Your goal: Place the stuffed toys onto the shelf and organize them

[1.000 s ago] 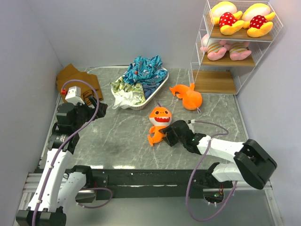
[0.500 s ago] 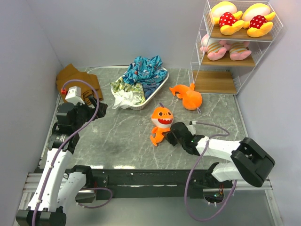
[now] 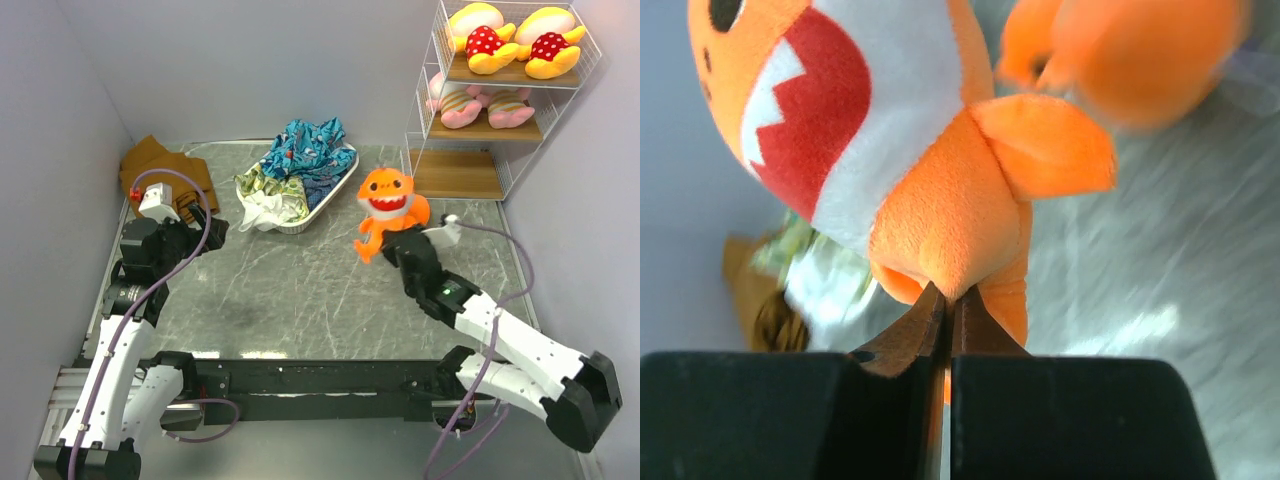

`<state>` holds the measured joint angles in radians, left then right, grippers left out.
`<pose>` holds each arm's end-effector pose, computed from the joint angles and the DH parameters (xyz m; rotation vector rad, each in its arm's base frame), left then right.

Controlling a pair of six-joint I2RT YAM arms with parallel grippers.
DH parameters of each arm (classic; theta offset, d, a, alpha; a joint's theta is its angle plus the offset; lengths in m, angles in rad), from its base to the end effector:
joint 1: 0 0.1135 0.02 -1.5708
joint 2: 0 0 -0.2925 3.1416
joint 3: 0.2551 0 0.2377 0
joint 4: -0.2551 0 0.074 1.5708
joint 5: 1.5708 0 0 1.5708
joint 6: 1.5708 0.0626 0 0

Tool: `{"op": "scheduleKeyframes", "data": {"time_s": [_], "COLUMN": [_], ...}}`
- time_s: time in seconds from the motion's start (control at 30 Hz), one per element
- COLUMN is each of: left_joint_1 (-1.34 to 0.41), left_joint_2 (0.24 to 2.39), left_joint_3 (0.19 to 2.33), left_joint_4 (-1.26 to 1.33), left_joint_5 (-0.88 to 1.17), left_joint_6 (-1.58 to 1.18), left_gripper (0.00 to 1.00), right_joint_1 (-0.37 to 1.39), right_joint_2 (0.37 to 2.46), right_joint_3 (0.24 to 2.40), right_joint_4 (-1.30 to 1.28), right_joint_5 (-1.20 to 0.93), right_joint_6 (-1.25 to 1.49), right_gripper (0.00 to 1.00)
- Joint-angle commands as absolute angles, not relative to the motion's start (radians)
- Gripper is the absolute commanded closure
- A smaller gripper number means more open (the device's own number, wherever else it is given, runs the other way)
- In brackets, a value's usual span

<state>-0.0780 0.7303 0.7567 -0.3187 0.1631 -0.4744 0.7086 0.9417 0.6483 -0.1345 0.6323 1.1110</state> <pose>0.1592 -0.0226 0.3355 -0.2595 1.8756 -0.5317 0.1749 0.1012 0.2892 0.7774 1.7959 0.5874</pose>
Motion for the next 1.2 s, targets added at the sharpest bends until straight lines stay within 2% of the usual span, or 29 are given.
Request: {"op": "scheduleKeyframes", "data": {"time_s": [0.0, 0.17, 0.27, 0.47, 0.6, 0.7, 0.97, 1.17], "left_joint_1": [-0.08, -0.08, -0.08, -0.08, -0.08, -0.08, -0.08, -0.08], "left_joint_2": [0.733, 0.726, 0.727, 0.729, 0.718, 0.721, 0.732, 0.729], "left_joint_3": [0.761, 0.755, 0.758, 0.759, 0.756, 0.755, 0.759, 0.756], "left_joint_4": [-0.287, -0.282, -0.282, -0.287, -0.287, -0.282, -0.284, -0.284], "left_joint_5": [0.179, 0.184, 0.187, 0.181, 0.176, 0.181, 0.189, 0.18], "left_joint_6": [-0.462, -0.465, -0.465, -0.465, -0.465, -0.465, -0.465, -0.463], "left_gripper": [0.03, 0.03, 0.03, 0.03, 0.03, 0.03, 0.03, 0.03], "right_joint_1": [0.553, 0.408, 0.283, 0.043, -0.115, -0.182, -0.281, -0.322], "right_joint_2": [0.9, 0.887, 0.884, 1.003, 1.11, 1.195, 1.46, 1.65], "right_joint_3": [0.663, 0.684, 0.663, 0.661, 0.693, 0.701, 0.84, 0.975], "right_joint_4": [-0.111, -0.086, -0.017, 0.13, 0.158, 0.225, 0.291, 0.327], "right_joint_5": [0.686, 0.739, 0.694, 0.34, 0.189, 0.088, 0.003, -0.048], "right_joint_6": [0.86, 0.718, 0.644, 0.522, 0.52, 0.514, 0.525, 0.532], "right_gripper": [1.0, 1.0, 1.0, 1.0, 1.0, 0.99, 0.98, 0.92]}}
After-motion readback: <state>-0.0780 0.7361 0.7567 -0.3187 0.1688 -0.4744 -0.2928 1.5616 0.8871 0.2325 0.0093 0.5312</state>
